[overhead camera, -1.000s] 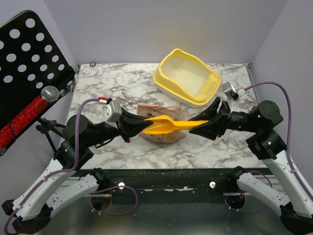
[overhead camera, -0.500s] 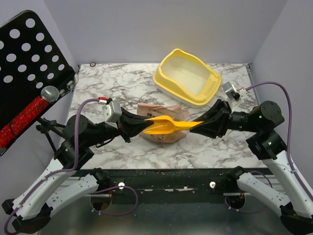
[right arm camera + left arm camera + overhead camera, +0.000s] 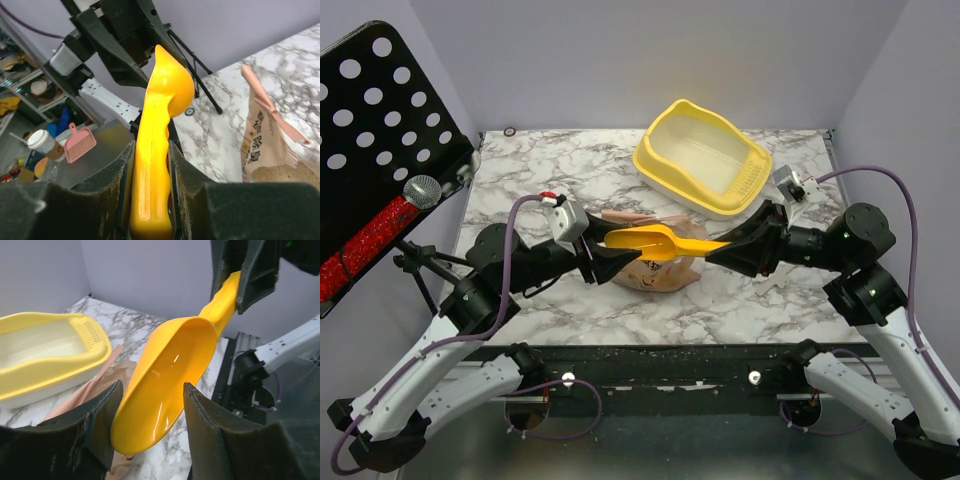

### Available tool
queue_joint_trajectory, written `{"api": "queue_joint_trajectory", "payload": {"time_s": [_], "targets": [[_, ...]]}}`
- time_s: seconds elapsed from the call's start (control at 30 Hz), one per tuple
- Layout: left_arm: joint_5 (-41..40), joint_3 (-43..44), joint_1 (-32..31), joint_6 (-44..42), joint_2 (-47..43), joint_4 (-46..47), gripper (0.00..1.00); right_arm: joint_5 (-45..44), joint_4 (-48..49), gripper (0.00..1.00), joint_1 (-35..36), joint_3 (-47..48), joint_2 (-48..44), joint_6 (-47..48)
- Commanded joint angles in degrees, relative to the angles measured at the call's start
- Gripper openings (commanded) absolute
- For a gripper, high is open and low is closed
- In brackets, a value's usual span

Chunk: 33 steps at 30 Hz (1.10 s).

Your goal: Fill the litter box with clean litter

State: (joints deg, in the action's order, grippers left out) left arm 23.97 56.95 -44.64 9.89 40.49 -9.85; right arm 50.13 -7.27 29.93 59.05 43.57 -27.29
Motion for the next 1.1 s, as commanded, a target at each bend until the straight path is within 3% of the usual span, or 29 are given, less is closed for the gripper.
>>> {"api": "queue_joint_trajectory", "payload": {"time_s": [0.0,0.2,0.33,0.57,1.07], "targets": [[-9.9,3.6,-0.1,-7.9,1.6,-6.2,0.6,-10.5,-8.7,0.0,0.1,4.1,-0.2,4.5],[-14.4,8.3,0.0,-13.2,6.0,-8.8,0.62,-26.1,-19.7,0.0,0.0,8.6,-0.6,8.4],[-13.2,12.0,-0.1,-19.5,10.2,-11.3,0.63,-35.0,-26.3,0.01,0.0,11.0,-0.9,9.3],[-8.2,14.9,-0.1,-37.4,16.0,-16.9,0.7,-39.8,-32.8,0.0,0.0,11.4,-3.0,9.6],[-1.5,24.9,5.8,-46.3,32.2,-27.5,0.71,-42.1,-43.7,0.0,0.1,14.3,-6.7,10.2]]}}
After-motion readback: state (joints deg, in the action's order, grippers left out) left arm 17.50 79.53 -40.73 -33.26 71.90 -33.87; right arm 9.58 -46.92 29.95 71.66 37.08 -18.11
